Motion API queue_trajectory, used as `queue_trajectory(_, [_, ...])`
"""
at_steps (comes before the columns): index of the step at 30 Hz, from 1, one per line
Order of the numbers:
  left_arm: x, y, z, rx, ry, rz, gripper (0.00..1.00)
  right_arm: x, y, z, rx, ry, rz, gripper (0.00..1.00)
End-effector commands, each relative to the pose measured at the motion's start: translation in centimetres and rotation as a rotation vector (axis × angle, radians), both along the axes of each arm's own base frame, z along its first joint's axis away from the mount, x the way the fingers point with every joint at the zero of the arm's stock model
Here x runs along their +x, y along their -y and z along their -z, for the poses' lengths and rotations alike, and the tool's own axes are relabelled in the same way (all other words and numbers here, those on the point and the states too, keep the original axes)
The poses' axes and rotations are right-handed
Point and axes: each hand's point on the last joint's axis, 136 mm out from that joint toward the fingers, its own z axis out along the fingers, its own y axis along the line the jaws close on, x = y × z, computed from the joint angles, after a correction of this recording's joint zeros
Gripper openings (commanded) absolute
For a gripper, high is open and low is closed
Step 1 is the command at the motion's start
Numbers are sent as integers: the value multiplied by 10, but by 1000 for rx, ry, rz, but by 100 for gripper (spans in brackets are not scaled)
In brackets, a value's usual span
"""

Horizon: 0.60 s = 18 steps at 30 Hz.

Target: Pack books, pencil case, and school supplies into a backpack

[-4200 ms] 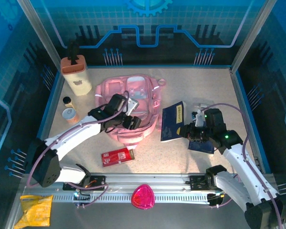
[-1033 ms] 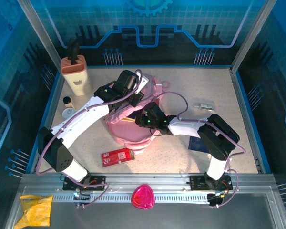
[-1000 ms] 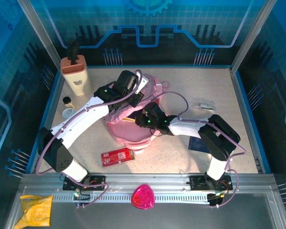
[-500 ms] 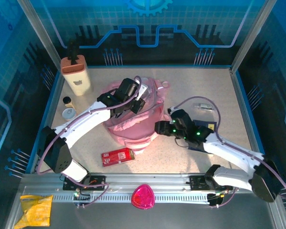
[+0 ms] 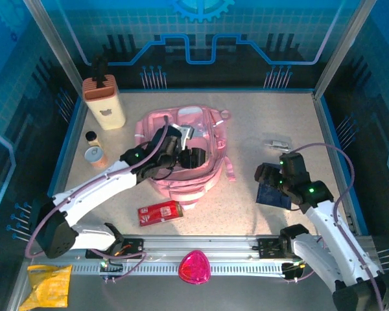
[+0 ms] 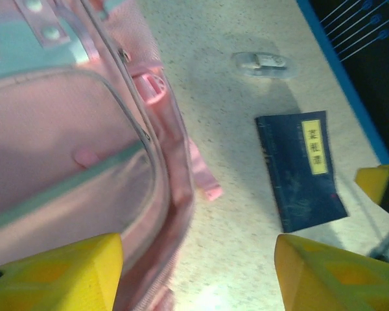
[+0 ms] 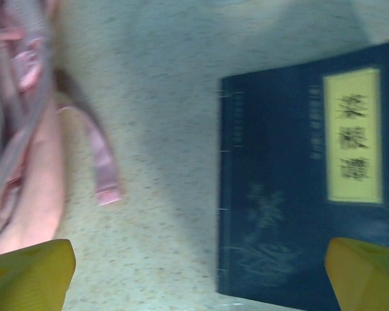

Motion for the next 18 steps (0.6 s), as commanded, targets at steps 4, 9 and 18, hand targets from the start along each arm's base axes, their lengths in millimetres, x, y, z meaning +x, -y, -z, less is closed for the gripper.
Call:
queue_trajectory(4, [-29,7,9,-225,-115,-118,65,-10,30,30,-2,-133,146,100])
queue_trajectory(9, [-41,18,18,-233,-134,-122,66,4,61,44,-27,-146,258,100])
queue_trajectory(18, [-45,42,37,-217,-158,-99,67,19,91,72,34,-222,316,100])
